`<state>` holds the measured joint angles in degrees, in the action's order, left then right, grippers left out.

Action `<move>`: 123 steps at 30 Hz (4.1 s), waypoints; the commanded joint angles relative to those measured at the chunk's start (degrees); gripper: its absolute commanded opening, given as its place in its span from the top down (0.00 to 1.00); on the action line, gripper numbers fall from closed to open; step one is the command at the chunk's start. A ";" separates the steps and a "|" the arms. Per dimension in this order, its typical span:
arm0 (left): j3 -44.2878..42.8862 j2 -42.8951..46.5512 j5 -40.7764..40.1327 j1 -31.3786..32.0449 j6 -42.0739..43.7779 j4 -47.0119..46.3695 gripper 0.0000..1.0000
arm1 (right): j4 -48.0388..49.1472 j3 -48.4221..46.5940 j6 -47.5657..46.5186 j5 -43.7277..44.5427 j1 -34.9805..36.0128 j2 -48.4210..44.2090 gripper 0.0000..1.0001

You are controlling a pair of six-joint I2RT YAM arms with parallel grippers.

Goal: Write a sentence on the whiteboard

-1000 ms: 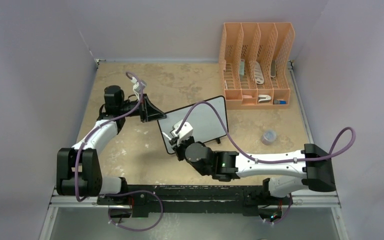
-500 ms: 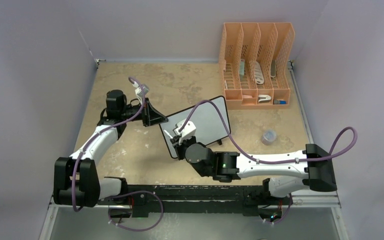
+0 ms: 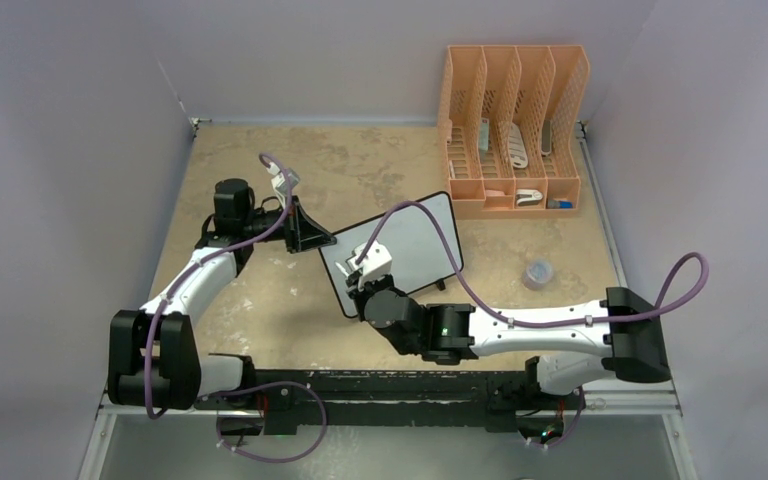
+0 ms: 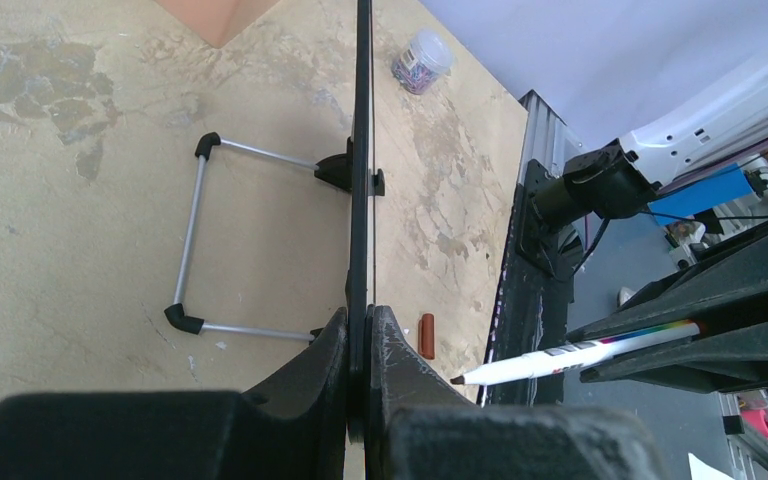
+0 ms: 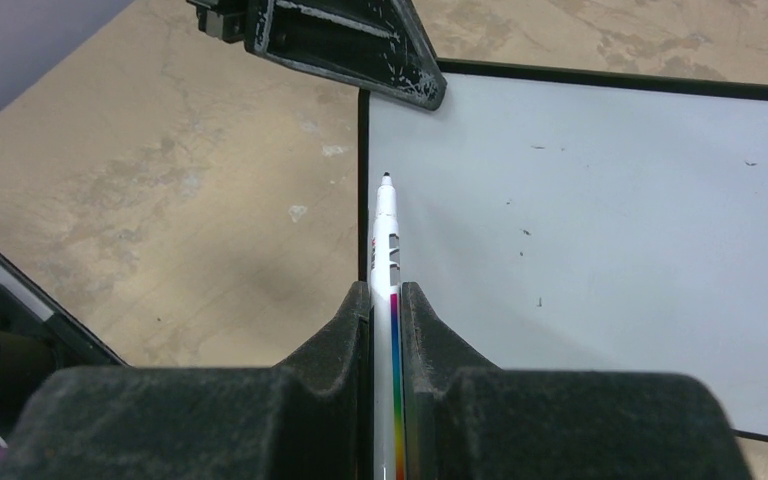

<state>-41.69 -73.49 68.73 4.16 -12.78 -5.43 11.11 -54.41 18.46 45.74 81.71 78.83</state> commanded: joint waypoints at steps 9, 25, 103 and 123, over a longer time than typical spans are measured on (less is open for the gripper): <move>-1.72 0.03 0.96 0.54 1.88 1.40 1.00 | -1.45 -4.13 2.12 1.81 0.18 2.31 1.00; -1.86 -0.37 1.32 0.85 2.10 1.62 1.00 | -0.58 -8.46 -0.03 5.50 0.11 6.60 1.00; -2.17 -0.69 1.22 1.75 2.76 2.36 1.00 | -13.74 -15.11 4.87 5.04 -1.90 11.97 1.00; -2.25 -1.04 1.31 1.73 2.76 2.36 1.00 | -17.35 -15.37 7.29 3.17 -1.89 11.69 1.00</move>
<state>-42.65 -74.04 68.34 4.95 -11.38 -4.19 -5.19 -67.51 24.49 48.97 80.12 90.72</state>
